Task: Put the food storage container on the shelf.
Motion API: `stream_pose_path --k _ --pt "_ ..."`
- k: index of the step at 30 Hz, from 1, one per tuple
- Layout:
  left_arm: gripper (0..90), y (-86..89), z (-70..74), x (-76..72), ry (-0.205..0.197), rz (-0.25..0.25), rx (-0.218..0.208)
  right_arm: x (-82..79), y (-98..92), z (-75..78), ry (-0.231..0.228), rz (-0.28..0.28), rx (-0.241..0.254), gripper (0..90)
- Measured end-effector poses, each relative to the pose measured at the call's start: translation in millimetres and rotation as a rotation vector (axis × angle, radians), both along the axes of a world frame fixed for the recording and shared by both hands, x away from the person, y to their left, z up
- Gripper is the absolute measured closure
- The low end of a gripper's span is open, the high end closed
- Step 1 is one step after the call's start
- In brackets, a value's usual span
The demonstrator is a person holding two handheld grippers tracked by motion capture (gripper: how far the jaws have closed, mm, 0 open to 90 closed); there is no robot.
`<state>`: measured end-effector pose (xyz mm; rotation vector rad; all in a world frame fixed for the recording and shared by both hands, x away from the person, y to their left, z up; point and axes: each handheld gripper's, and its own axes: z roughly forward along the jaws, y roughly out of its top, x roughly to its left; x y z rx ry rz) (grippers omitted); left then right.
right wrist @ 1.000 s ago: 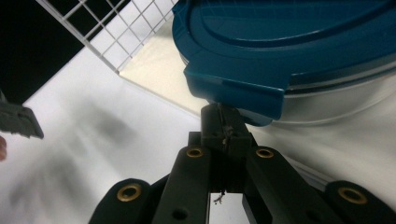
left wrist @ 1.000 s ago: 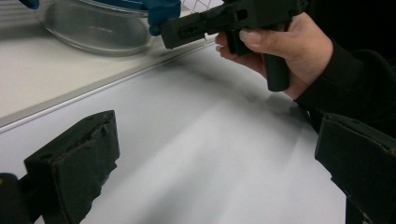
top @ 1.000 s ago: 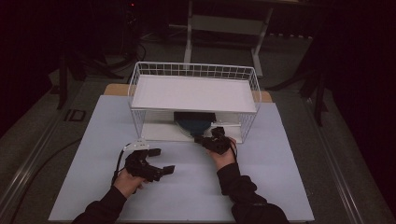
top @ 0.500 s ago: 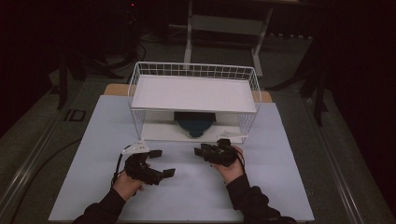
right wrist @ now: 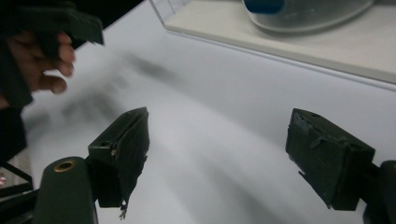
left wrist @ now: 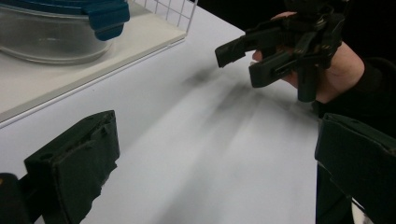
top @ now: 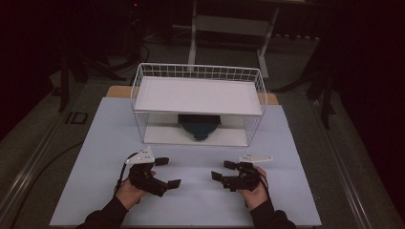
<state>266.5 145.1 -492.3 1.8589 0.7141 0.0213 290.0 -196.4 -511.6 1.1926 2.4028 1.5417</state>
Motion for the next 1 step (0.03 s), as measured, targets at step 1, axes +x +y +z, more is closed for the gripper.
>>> stream_pose_path --k 1 --pt "0.1 0.0 0.0 0.0 0.000 0.000 0.000 0.5 -0.1 -0.7 -0.001 0.000 -0.005 21.2"
